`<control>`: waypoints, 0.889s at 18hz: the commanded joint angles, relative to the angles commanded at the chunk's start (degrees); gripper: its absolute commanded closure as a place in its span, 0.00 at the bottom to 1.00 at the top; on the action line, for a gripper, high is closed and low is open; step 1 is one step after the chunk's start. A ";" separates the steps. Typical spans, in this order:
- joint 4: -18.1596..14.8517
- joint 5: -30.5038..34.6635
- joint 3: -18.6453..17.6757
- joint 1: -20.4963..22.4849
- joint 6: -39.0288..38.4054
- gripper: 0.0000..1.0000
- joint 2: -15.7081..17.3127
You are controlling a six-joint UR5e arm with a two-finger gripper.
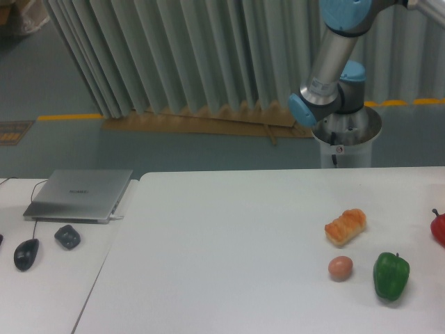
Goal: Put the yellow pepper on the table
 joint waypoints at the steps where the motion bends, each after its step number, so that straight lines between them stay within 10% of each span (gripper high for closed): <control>1: -1.15 -0.09 0.00 -0.70 -1.40 0.59 0.44; 16: -7.48 -7.20 -2.99 -14.06 -30.41 0.59 4.67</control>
